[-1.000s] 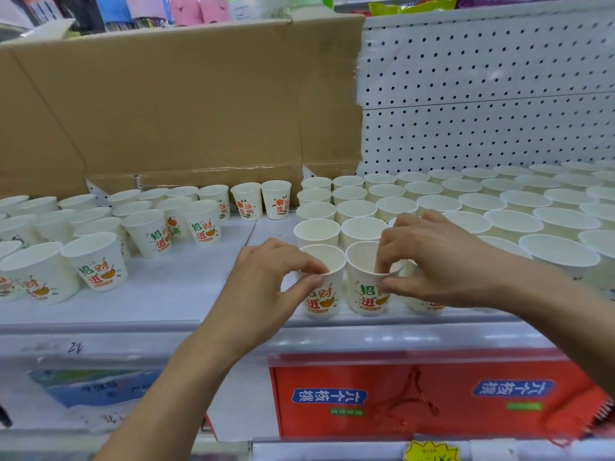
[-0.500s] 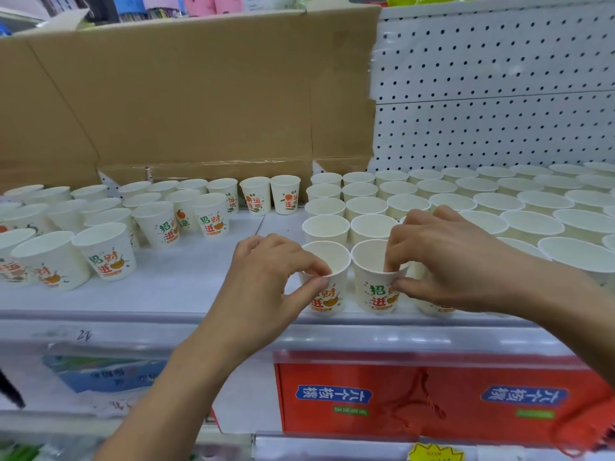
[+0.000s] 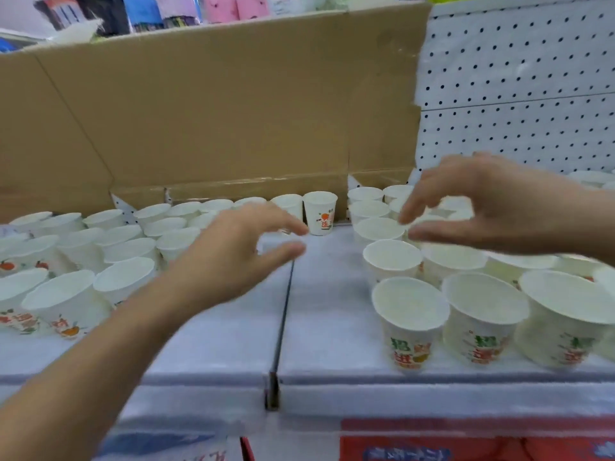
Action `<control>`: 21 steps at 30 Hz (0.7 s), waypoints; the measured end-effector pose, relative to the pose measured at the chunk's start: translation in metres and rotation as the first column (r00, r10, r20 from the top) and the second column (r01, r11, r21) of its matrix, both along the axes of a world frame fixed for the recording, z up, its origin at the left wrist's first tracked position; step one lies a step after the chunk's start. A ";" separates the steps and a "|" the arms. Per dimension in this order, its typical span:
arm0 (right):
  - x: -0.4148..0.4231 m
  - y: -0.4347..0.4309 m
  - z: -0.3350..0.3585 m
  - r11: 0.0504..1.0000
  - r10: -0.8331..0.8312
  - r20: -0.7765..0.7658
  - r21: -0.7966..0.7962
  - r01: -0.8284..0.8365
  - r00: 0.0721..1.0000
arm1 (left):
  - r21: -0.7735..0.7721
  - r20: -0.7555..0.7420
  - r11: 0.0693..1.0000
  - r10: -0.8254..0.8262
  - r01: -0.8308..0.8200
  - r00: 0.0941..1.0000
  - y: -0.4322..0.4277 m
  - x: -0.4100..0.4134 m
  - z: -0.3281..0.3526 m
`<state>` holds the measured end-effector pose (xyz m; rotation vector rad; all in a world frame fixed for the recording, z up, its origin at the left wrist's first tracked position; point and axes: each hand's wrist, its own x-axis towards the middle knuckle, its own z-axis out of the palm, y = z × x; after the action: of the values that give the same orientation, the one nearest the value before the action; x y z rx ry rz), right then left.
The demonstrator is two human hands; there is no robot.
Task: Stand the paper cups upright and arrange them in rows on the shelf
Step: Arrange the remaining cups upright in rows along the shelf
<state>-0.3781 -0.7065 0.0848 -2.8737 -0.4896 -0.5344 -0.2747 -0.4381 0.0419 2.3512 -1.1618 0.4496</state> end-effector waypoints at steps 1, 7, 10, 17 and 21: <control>0.020 0.008 0.005 1.000 -0.011 -0.011 -0.006 0.011 1.000 | 0.031 -0.033 0.999 0.037 -0.036 0.999 0.006 0.022 0.009; 0.153 0.037 0.001 0.964 -0.162 -0.035 -0.217 0.151 0.986 | 0.293 -0.042 0.945 0.165 -0.146 0.985 -0.006 0.136 0.037; 0.200 0.041 -0.012 0.920 -0.256 -0.099 -0.330 0.211 0.962 | 0.433 -0.023 0.893 0.148 -0.123 0.989 -0.024 0.173 0.031; 0.242 0.038 -0.038 0.855 -0.202 -0.043 -0.495 0.155 0.978 | 0.515 0.136 0.853 0.014 -0.083 0.991 -0.046 0.208 0.009; 0.243 0.036 -0.041 0.829 -0.209 0.000 -0.530 0.177 0.978 | 0.482 0.162 0.873 -0.001 -0.078 0.987 -0.051 0.208 0.004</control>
<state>-0.1352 -0.6710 0.0436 -3.4886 -0.3827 -0.3876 -0.0665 -0.4894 0.0464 2.8157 -1.4403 0.3952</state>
